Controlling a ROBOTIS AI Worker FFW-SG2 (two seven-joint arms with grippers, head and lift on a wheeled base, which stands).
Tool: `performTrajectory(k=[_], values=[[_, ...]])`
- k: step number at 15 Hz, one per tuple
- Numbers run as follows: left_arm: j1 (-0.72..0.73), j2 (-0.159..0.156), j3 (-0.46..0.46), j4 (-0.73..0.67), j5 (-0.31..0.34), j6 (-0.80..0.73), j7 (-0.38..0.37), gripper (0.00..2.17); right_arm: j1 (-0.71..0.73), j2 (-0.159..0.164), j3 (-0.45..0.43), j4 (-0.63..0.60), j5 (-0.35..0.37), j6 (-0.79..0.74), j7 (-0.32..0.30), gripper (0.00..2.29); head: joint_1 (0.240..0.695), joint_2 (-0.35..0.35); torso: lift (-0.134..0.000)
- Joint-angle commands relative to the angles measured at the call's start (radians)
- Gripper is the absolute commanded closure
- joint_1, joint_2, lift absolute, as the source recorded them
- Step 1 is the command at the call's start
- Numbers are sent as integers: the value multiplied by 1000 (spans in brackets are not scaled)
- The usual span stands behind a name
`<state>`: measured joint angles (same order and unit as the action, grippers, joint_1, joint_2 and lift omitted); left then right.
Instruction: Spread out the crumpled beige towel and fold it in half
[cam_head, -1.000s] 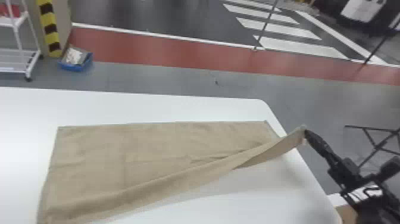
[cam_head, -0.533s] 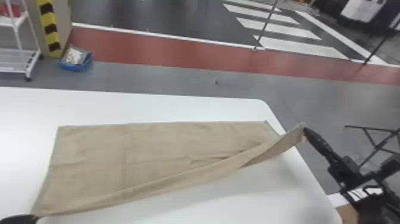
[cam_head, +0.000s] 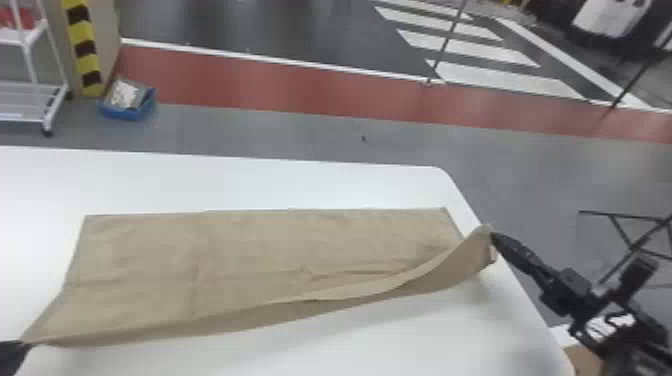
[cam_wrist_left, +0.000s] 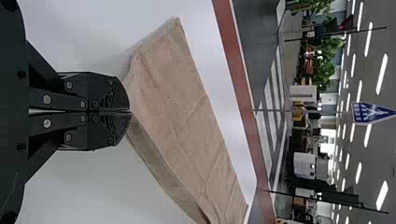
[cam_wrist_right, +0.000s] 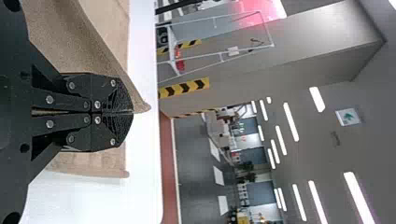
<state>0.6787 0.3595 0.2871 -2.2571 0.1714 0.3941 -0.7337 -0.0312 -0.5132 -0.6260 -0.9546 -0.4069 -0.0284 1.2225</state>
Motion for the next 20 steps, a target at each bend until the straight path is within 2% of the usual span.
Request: performTrajectory(k=[1, 2, 4, 6, 7, 9, 11, 14, 15, 20], values=[[-4, -2, -6, 4, -3, 1, 0, 1679, 1, 9, 9, -1, 94, 34, -15, 1551, 695, -350, -124], [-4, -2, -6, 4, -4, 1, 2, 1679, 1, 10, 12, -7, 138, 86, -26, 1548, 695, -350, -124], [-4, -4, -8, 4, -6, 1, 4, 1683, 1, 9, 8, -18, 229, 132, -31, 1308, 695, -350, -124], [-4, -2, -8, 10, -7, 1, 4, 1683, 5, -2, -6, -18, 295, 141, -31, 1305, 695, -350, -124], [-4, -1, -8, 11, -7, 1, 4, 1683, 7, -13, -17, -18, 296, 141, -32, 1163, 695, -350, -124], [-4, -4, -11, 8, -7, 1, 4, 1679, 5, -31, -27, -19, 280, 154, -32, 1099, 695, -350, -124], [-2, -7, -14, 5, -9, -2, 4, 1679, -16, -33, -26, -38, 284, 181, -32, 917, 695, -350, -124], [4, -7, -14, 5, -12, -2, 4, 1679, -70, -30, 19, -38, 318, 230, -34, 883, 695, -350, -124], [6, -7, -14, 4, -13, -2, 4, 1683, -76, -30, 37, -38, 319, 243, -49, 718, 695, -350, -124], [7, -4, -13, 2, -13, -2, 0, 1683, -104, -30, 72, -24, 347, 285, -58, 687, 695, -350, -124]])
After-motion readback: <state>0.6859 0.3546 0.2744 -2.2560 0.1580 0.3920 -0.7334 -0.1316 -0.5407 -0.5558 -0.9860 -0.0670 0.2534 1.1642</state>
